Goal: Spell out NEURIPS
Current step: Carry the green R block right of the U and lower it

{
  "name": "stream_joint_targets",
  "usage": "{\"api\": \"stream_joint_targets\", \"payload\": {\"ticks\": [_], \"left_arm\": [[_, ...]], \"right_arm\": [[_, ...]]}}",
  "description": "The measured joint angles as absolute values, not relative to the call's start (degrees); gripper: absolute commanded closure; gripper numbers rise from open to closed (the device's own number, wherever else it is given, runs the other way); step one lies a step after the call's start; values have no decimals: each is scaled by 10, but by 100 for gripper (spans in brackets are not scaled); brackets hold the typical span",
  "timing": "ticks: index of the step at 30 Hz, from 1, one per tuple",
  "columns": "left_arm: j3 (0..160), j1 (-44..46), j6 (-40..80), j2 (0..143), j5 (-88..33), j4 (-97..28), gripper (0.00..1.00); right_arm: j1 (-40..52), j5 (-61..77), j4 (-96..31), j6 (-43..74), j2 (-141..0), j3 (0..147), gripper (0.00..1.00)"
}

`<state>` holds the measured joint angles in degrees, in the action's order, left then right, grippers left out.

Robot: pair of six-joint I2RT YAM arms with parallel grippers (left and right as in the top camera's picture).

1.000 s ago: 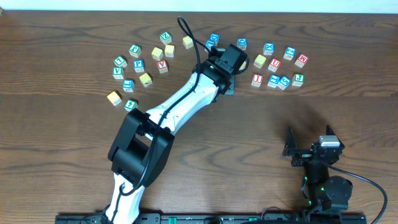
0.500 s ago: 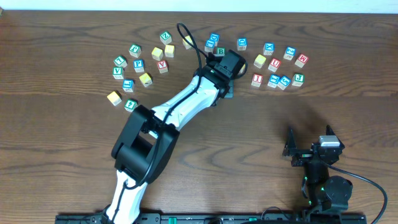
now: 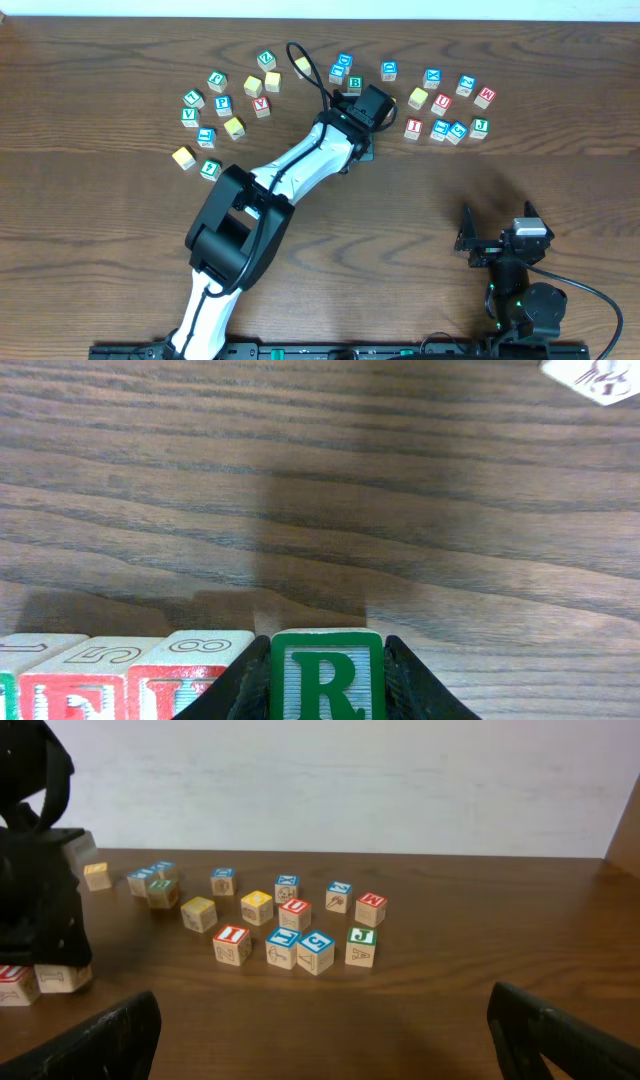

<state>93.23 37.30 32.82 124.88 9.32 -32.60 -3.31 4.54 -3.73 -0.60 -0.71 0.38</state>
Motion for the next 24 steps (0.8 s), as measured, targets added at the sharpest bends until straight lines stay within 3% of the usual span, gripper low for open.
{"api": "stream_joint_targets", "payload": {"ticks": [11, 12, 13, 24], "left_arm": [[932, 373, 328, 1254, 94, -335, 67], [932, 373, 328, 1254, 93, -335, 59], [932, 373, 328, 1254, 93, -335, 57], [932, 373, 330, 1254, 93, -341, 57]], "right_arm": [[-33, 45, -37, -6, -7, 4, 1], [-33, 45, -37, -6, -7, 4, 1], [-33, 45, -37, -6, -7, 4, 1], [-33, 45, -37, -6, -7, 4, 1]]}}
